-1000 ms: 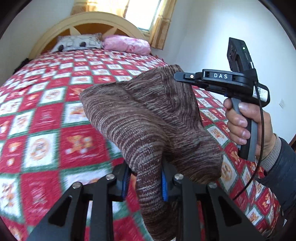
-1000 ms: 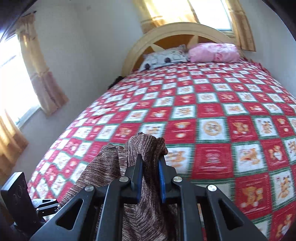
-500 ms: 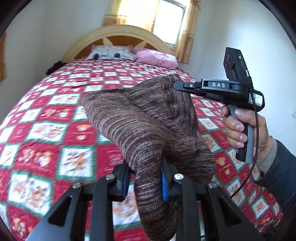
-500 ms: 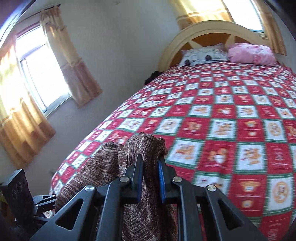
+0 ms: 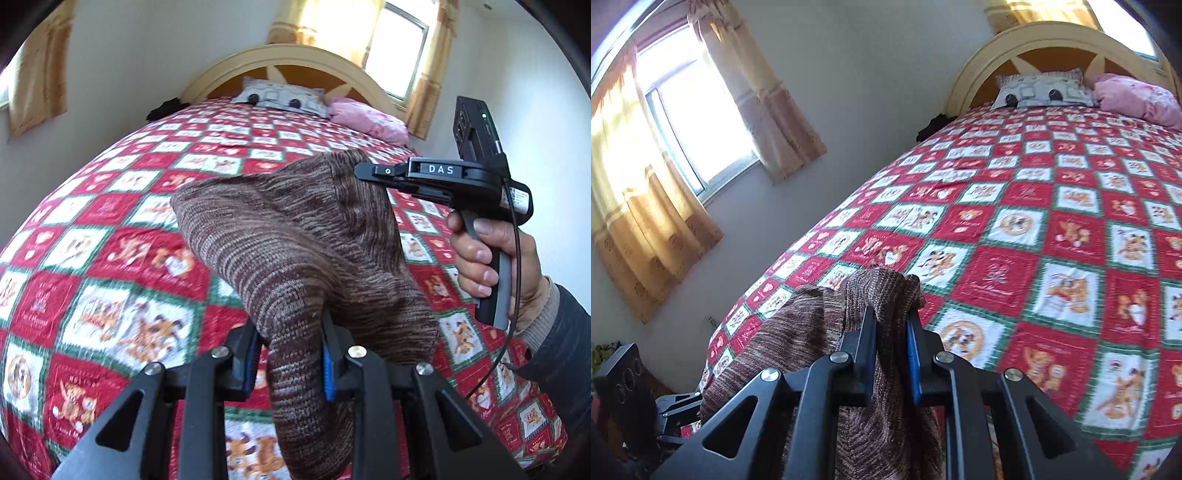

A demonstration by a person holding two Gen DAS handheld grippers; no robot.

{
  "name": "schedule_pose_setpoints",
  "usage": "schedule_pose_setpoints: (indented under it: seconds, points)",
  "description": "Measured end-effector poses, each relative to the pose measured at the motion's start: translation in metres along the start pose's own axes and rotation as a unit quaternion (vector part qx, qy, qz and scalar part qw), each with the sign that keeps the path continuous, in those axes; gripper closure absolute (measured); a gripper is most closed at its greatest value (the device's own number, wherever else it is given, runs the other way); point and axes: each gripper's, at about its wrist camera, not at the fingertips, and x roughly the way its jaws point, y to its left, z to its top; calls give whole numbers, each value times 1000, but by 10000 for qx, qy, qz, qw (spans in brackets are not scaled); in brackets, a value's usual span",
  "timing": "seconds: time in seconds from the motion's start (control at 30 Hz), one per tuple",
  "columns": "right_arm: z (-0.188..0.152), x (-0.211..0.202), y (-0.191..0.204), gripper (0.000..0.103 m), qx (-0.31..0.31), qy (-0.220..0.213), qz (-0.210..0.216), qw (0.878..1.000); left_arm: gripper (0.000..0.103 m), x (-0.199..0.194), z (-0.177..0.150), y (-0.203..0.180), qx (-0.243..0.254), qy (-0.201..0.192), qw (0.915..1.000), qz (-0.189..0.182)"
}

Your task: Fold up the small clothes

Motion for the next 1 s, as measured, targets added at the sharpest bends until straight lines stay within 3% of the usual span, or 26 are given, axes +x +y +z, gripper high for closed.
schedule_pose_setpoints:
  seconds: [0.3,0.47,0.6,0.67,0.73,0.9,1.0]
  points:
    - [1,67,3,90,-130,488,-294,9983,74,29,-24,35,-456,291,9984,171]
    - [-6,92,-29,89,334,797,-584,9945,61,33,-33,34,-513,262,9980,276]
    - [-24,60,-34,70,421,827,-313,9952,55,15,-31,30,-386,18,9983,439]
    - [-35,34,-31,68,381,760,-156,9963,42,0,-27,31,-309,-299,9974,576]
    - [-52,2,-25,68,382,732,99,9965,23,-12,-19,35,-288,-646,9948,735]
    - [-107,-35,10,68,84,1113,655,9916,21,5,8,47,21,-835,9888,1234]
    - [-137,-25,25,68,-98,1503,532,9872,21,28,14,55,152,-654,9866,1489]
